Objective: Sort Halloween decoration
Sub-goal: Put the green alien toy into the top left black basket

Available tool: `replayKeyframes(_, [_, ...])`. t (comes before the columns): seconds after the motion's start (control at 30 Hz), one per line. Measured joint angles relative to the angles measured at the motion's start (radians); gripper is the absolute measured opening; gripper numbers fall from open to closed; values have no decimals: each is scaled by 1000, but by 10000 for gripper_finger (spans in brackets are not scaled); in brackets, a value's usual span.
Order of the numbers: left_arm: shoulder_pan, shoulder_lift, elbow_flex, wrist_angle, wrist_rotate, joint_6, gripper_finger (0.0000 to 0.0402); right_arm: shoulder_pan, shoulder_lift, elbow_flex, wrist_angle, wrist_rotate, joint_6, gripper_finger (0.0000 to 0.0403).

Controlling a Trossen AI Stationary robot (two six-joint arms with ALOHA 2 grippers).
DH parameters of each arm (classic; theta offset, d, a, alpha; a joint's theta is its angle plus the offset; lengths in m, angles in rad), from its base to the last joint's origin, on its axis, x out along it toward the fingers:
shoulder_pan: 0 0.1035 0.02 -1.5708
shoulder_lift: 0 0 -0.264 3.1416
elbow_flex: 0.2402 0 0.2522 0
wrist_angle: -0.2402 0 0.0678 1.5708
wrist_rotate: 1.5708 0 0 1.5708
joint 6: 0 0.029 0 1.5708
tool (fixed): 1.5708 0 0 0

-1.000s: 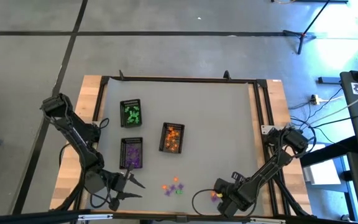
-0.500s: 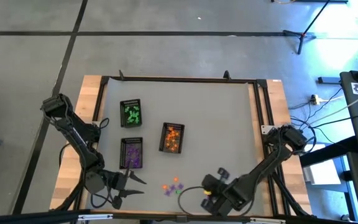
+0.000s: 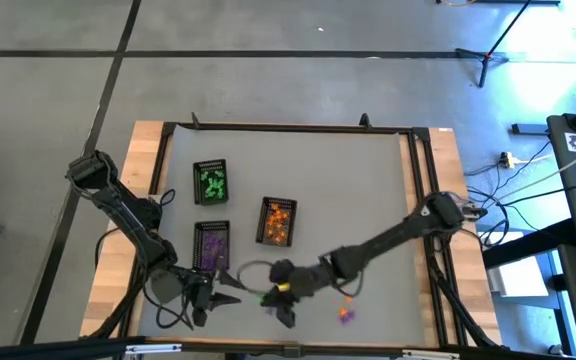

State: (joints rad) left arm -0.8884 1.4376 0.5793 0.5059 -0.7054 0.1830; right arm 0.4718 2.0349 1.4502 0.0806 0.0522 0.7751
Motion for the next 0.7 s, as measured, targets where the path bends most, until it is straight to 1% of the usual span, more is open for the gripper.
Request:
replayKeyframes(0.1, [10,0,0,1,30,48,156,-47,32,0,108,-87,-2,31])
replayKeyframes(0.3, [33,0,0,1,43,83,156,-99,93,0,216,-172,-3,34])
replayKeyframes(0.5, [57,0,0,-23,45,69,156,-100,128,0,278,-202,-1,34])
replayKeyframes(0.7, [81,10,0,-53,137,9,156,-91,130,0,278,-201,-1,34])
